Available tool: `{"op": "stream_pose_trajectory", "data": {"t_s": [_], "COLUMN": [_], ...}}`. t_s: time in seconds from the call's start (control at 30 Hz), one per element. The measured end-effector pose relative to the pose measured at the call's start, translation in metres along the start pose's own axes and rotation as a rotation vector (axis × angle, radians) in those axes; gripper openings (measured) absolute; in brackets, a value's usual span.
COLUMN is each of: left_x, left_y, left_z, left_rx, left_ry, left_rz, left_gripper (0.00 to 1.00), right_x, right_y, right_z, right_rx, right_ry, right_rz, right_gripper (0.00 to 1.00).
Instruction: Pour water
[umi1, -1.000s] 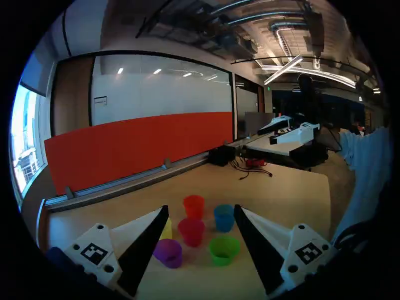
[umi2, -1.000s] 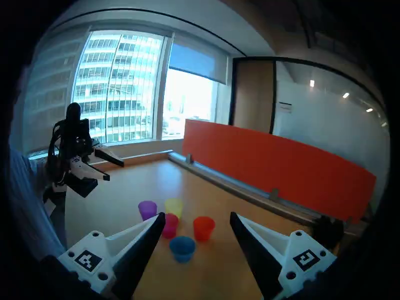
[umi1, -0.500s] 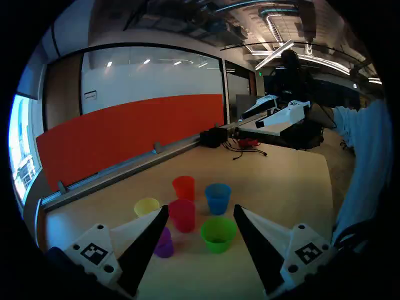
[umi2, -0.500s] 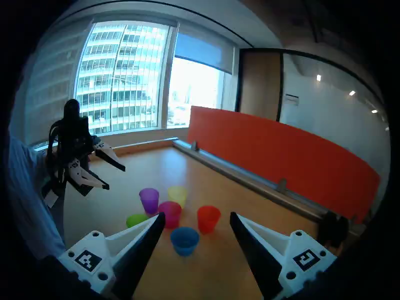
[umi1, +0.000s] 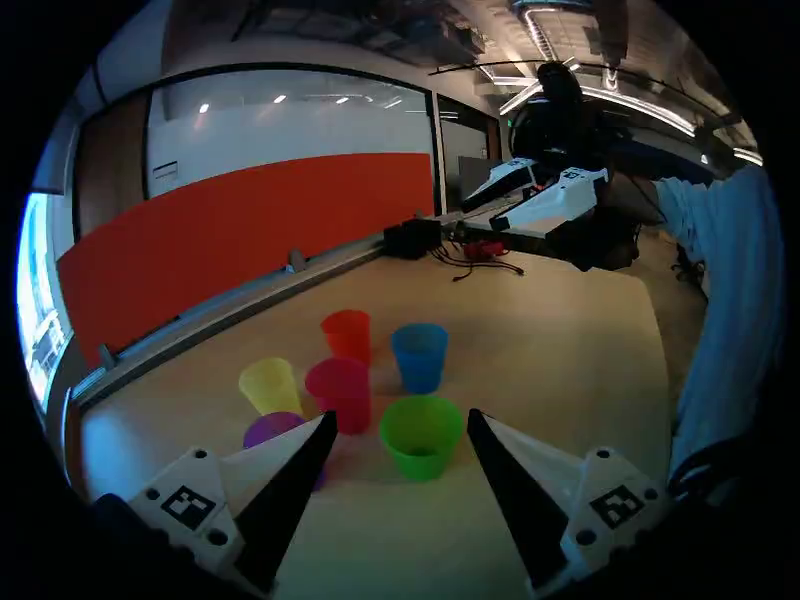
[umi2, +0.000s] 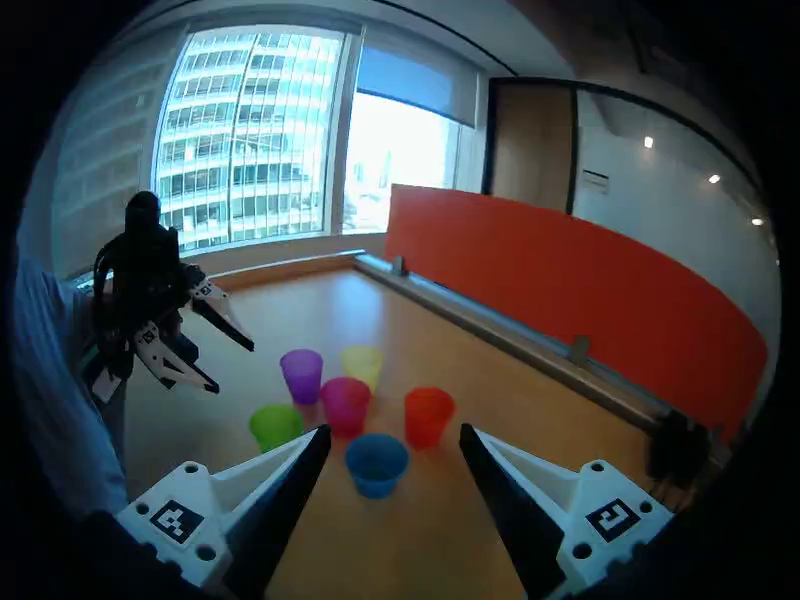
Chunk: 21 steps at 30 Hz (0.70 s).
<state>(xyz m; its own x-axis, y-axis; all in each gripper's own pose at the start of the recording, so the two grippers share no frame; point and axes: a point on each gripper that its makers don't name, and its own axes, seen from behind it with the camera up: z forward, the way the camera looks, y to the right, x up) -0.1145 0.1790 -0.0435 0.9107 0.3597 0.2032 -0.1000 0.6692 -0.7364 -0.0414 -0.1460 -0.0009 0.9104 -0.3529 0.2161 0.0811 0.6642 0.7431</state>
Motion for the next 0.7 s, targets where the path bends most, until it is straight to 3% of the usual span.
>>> {"op": "stream_pose_trajectory", "data": {"t_s": [0.7], "left_x": [-0.057], "left_y": [0.016], "left_z": [0.033], "left_rx": [-0.055], "left_ry": [-0.137], "left_rz": [-0.014], "left_gripper": [0.97], "right_x": [-0.04], "right_y": [-0.001], "right_z": [0.035], "right_rx": [0.022], "right_ry": [-0.074], "right_rz": [-0.018], "right_gripper": [1.0]}}
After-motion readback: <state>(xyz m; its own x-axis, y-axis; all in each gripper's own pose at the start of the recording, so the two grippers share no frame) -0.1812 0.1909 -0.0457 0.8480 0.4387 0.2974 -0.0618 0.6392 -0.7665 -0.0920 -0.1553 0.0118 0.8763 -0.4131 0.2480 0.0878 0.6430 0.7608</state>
